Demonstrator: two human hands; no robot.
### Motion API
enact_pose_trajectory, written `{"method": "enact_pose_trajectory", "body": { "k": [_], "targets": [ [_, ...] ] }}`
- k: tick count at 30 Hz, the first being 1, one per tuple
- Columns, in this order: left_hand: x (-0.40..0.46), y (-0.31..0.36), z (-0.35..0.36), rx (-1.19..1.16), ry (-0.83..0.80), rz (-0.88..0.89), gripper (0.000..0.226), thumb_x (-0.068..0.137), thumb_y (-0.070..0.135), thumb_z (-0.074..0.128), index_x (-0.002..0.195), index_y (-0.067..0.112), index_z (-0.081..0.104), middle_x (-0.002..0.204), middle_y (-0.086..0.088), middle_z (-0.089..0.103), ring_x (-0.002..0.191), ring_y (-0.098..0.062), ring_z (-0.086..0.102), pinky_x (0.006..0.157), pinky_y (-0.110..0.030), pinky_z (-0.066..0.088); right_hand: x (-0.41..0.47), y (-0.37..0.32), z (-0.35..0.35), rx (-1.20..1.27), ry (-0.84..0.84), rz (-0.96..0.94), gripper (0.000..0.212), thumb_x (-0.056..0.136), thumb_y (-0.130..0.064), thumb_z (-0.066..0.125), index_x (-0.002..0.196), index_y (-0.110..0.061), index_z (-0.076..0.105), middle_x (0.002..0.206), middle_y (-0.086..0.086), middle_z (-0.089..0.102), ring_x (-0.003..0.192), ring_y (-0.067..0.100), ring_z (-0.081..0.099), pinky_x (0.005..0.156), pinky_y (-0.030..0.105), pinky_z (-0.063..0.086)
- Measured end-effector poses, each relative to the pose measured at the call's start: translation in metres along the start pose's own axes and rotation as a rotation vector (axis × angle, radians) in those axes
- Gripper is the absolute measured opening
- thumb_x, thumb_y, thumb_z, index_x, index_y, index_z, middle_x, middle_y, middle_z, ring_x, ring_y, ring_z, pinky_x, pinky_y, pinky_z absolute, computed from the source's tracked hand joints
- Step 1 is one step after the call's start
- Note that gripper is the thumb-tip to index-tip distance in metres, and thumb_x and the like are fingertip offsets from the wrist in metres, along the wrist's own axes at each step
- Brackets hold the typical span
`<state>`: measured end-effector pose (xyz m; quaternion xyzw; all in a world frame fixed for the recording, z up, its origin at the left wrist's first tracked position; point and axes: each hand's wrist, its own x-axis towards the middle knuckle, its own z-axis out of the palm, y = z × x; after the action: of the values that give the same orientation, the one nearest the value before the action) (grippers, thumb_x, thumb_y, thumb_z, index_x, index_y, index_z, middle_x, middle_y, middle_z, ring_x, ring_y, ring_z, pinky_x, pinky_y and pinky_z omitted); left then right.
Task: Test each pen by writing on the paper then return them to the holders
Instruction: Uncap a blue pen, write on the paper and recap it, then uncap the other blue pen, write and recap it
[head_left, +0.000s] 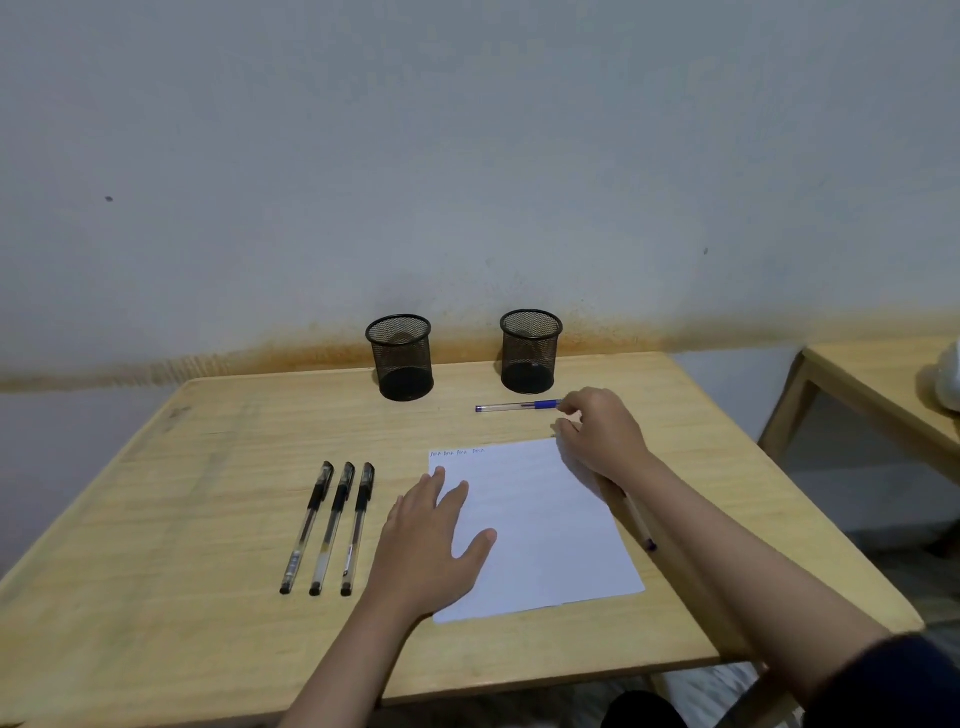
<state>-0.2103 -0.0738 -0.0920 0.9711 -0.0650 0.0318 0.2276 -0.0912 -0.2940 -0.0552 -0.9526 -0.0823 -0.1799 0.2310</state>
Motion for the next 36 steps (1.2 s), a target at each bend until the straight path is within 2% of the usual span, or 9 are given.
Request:
{"method": "enact_pose_trajectory", "body": {
  "k": [3,6,11,14,17,24,28,31,36],
  "targets": [
    [0.000,-0.001,-0.001,-0.038,0.016,-0.010,0.067,0.087,0.059,0.043,0.145,0.031,0.026,0.158,0.006,0.008,0.145,-0.015,0.003,0.117,-0.039,0.011,0.024,-0.001,0.014,-0.061,-0.041,-0.025,0.024,0.088,-0.015,0.058,0.110,-0.009,0.068,0.104,0.011,0.068,0.101,0.029,0.054,0.069,0.034,0.046],
    [0.001,-0.001,0.000,-0.063,0.032,-0.011,0.066,0.085,0.060,0.045,0.143,0.032,0.028,0.158,0.008,0.010,0.145,-0.014,0.005,0.116,-0.038,0.013,0.040,0.000,0.024,-0.135,-0.109,-0.015,0.028,0.088,-0.013,0.055,0.114,-0.012,0.066,0.106,0.015,0.066,0.104,0.034,0.055,0.074,0.038,0.048],
    [0.001,-0.003,0.002,-0.078,0.043,-0.011,0.066,0.084,0.061,0.045,0.142,0.033,0.030,0.157,0.009,0.010,0.144,-0.012,0.005,0.116,-0.036,0.013,0.052,0.000,0.032,-0.241,-0.141,-0.088,0.018,0.085,-0.013,0.057,0.097,-0.010,0.070,0.093,0.015,0.065,0.096,0.035,0.057,0.064,0.032,0.038],
    [0.002,-0.003,0.002,-0.079,0.051,-0.012,0.066,0.084,0.061,0.046,0.142,0.034,0.030,0.157,0.010,0.012,0.144,-0.011,0.006,0.115,-0.036,0.014,0.052,0.002,0.032,-0.230,-0.178,-0.158,0.023,0.086,-0.016,0.059,0.107,-0.012,0.069,0.103,0.013,0.063,0.102,0.032,0.053,0.067,0.035,0.042],
    [0.002,-0.004,0.002,-0.084,0.054,-0.012,0.066,0.083,0.062,0.046,0.142,0.034,0.031,0.157,0.010,0.012,0.144,-0.011,0.007,0.115,-0.037,0.015,0.046,0.000,0.026,-0.067,-0.189,-0.183,0.031,0.085,-0.017,0.063,0.116,-0.012,0.066,0.103,0.009,0.054,0.100,0.027,0.052,0.077,0.037,0.048],
    [0.002,-0.003,0.001,-0.166,0.085,-0.015,0.070,0.084,0.058,0.049,0.144,0.030,0.027,0.156,0.010,0.014,0.143,-0.011,0.011,0.116,-0.038,0.018,-0.010,-0.051,-0.011,0.677,-0.100,-0.010,0.013,0.077,-0.003,0.072,0.078,-0.011,0.061,0.063,-0.003,0.052,0.055,0.007,0.049,0.056,0.017,0.042],
    [-0.004,0.005,-0.008,-0.401,0.238,-0.012,0.066,0.084,0.045,0.061,0.141,0.030,0.032,0.148,0.014,0.031,0.127,0.001,0.034,0.099,-0.024,0.035,-0.049,-0.065,-0.021,0.891,-0.153,0.066,0.014,0.078,-0.007,0.074,0.075,-0.011,0.061,0.058,0.002,0.054,0.053,0.009,0.049,0.052,0.019,0.040],
    [-0.010,0.008,-0.012,-0.426,0.414,0.068,0.056,0.082,0.035,0.068,0.133,0.029,0.046,0.133,0.015,0.048,0.120,0.001,0.043,0.094,-0.019,0.036,-0.075,-0.070,-0.023,0.993,-0.164,0.134,0.011,0.080,-0.002,0.072,0.078,-0.007,0.062,0.063,0.002,0.061,0.054,0.003,0.057,0.052,0.016,0.046],
    [-0.017,0.022,-0.012,-0.480,0.425,0.235,0.039,0.079,0.020,0.073,0.117,0.023,0.064,0.105,0.011,0.066,0.099,0.000,0.058,0.084,-0.020,0.048,-0.095,-0.068,-0.017,1.067,-0.195,0.182,0.009,0.080,-0.006,0.073,0.077,-0.012,0.066,0.063,-0.002,0.065,0.059,0.011,0.059,0.057,0.023,0.049]
  ]
}}
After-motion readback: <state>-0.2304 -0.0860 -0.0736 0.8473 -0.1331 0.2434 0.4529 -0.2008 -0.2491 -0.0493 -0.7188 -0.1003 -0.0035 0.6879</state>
